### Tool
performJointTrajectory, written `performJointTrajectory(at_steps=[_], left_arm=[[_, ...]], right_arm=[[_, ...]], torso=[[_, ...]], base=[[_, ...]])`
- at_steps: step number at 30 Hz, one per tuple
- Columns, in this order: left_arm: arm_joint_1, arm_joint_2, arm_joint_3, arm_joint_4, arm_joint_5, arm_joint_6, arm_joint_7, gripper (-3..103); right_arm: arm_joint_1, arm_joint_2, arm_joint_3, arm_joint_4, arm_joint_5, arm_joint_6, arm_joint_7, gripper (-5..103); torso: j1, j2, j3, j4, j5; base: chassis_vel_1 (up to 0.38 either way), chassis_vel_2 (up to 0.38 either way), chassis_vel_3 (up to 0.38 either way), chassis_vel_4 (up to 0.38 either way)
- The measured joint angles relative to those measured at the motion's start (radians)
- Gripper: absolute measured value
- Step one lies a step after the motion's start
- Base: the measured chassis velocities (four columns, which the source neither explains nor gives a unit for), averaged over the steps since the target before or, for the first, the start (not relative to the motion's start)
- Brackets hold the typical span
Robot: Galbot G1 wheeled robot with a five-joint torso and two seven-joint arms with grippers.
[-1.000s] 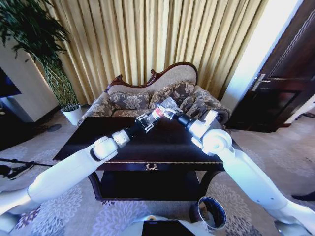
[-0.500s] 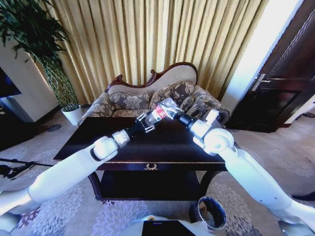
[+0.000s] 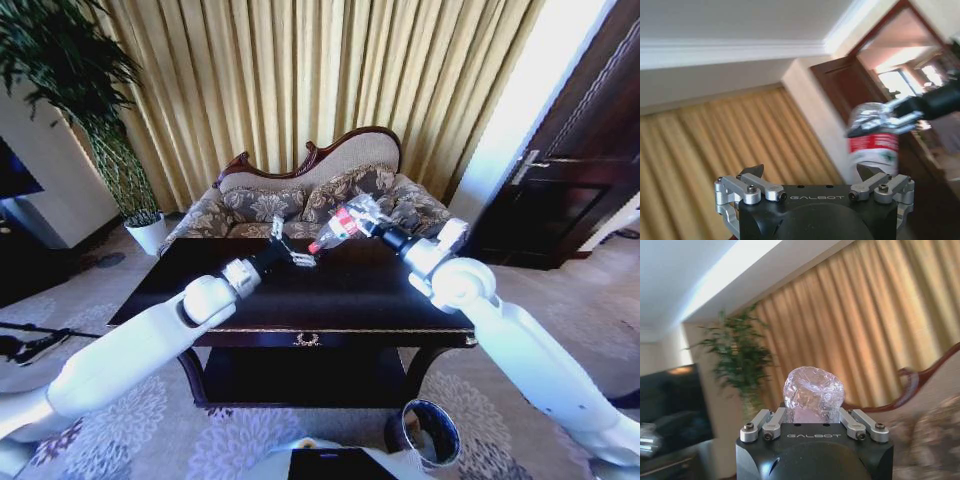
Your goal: Move to the front of the table and place the trash on the table into the trash bin.
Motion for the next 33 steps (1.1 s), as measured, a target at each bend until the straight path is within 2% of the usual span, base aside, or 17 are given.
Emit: performJointTrajectory(at_steps=[1, 3, 4, 5, 6, 8, 9, 11, 12, 13, 14, 16, 19, 20, 24, 28, 33], left_arm=[[0.0, 0.0, 0.0, 0.0, 0.0, 0.0, 0.0, 100], [0.05, 0.01, -0.076, -0.02, -0.029, 0.036, -0.033, 100], [0.143, 0.017, -0.179, -0.03, -0.042, 0.064, -0.079, 100], [0.143, 0.017, -0.179, -0.03, -0.042, 0.064, -0.079, 100], [0.178, 0.016, -0.221, -0.03, -0.044, 0.069, -0.099, 100], [0.272, -0.01, -0.35, -0.01, -0.053, 0.082, -0.189, 100], [0.272, -0.01, -0.35, -0.01, -0.053, 0.082, -0.189, 100], [0.324, -0.03, -0.435, 0.001, -0.075, 0.099, -0.229, 100], [0.383, -0.048, -0.552, 0.003, -0.098, 0.116, -0.246, 100], [0.418, -0.053, -0.609, 0.001, -0.106, 0.122, -0.246, 100], [0.418, -0.053, -0.609, 0.001, -0.106, 0.122, -0.246, 100], [0.537, -0.067, -0.753, -0.01, -0.133, 0.139, -0.236, 100], [0.702, -0.102, -0.946, -0.035, -0.169, 0.141, -0.226, 100], [0.702, -0.102, -0.946, -0.035, -0.169, 0.141, -0.226, 100], [0.864, -0.163, -1.127, -0.085, -0.204, 0.139, -0.182, 100], [0.935, -0.197, -1.206, -0.112, -0.246, 0.138, -0.167, 100], [0.978, -0.211, -1.227, -0.114, -0.239, 0.126, -0.13, 100]], right_arm=[[0.0, 0.0, 0.0, 0.0, 0.0, 0.0, 0.0, 28], [-0.027, -0.007, 0.032, -0.008, -0.044, 0.002, 0.009, 28], [-0.077, -0.016, 0.079, -0.01, -0.121, 0.003, 0.033, 28], [-0.077, -0.016, 0.079, -0.01, -0.121, 0.003, 0.033, 28], [-0.103, -0.018, 0.099, -0.008, -0.155, 0.005, 0.045, 28], [-0.189, -0.015, 0.15, 0.017, -0.23, 0.017, 0.083, 28], [-0.189, -0.015, 0.15, 0.017, -0.23, 0.017, 0.083, 28], [-0.25, -0.005, 0.179, 0.039, -0.271, 0.023, 0.114, 28], [-0.309, 0.008, 0.201, 0.055, -0.321, 0.029, 0.139, 28], [-0.337, 0.015, 0.212, 0.06, -0.35, 0.032, 0.146, 28], [-0.337, 0.015, 0.212, 0.06, -0.35, 0.032, 0.146, 28], [-0.408, 0.033, 0.248, 0.073, -0.424, 0.035, 0.154, 28], [-0.485, 0.062, 0.318, 0.112, -0.46, 0.036, 0.166, 28], [-0.485, 0.062, 0.318, 0.112, -0.46, 0.036, 0.166, 28], [-0.549, 0.085, 0.396, 0.176, -0.468, 0.039, 0.176, 28], [-0.625, 0.11, 0.442, 0.235, -0.503, 0.039, 0.178, 28], [-0.695, 0.125, 0.483, 0.277, -0.53, 0.04, 0.177, 28]], torso=[[0.0, 0.0, 0.0, 0.0, 0.0], [0.0, 0.0, 0.0, 0.0002, 0.0], [0.0, 0.0, 0.0, 0.0002, 0.0], [0.0, 0.0, 0.0, 0.0002, 0.0], [0.0, 0.0, 0.0, 0.0004, -0.0003], [0.0, 0.0, 0.0, 0.0003, 0.0001], [0.0, 0.0, 0.0, 0.0003, 0.0001], [0.0, 0.0, 0.0, -0.0002, -0.0007], [0.0, 0.0, 0.0, -0.0002, -0.0004], [0.0, 0.0, 0.0, -0.0003, 0.0005], [0.0, 0.0, 0.0, -0.0003, 0.0005], [0.0, 0.0, 0.0, 0.0003, -0.0004], [0.0, 0.0, 0.0, 0.0004, -0.0002], [0.0, 0.0, 0.0, 0.0004, -0.0002], [0.0, 0.0, 0.0, 0.0005, -0.0005], [0.0, 0.0, 0.0, 0.0, 0.0001], [0.0, 0.0, 0.0, 0.0, -0.0003]], base=[[0.0, 0.0, 0.0, 0.0], [0.0, 0.0, 0.0, 0.0], [0.0, 0.0, 0.0, 0.0], [0.0, 0.0, 0.0, 0.0], [0.0, 0.0, 0.0, 0.0], [0.0, 0.0, 0.0, 0.0], [0.0, 0.0, 0.0, 0.0], [0.0, 0.0, 0.0, 0.0], [0.0, 0.0, 0.0, 0.0], [0.0, 0.0, 0.0, 0.0], [0.0, 0.0, 0.0, 0.0], [0.0, 0.0, 0.0, 0.0], [0.0, 0.0, 0.0, 0.0], [0.0, 0.0, 0.0, 0.0], [0.0, 0.0, 0.0, 0.0], [0.0, 0.0, 0.0, 0.0], [0.0, 0.0, 0.0, 0.0]])
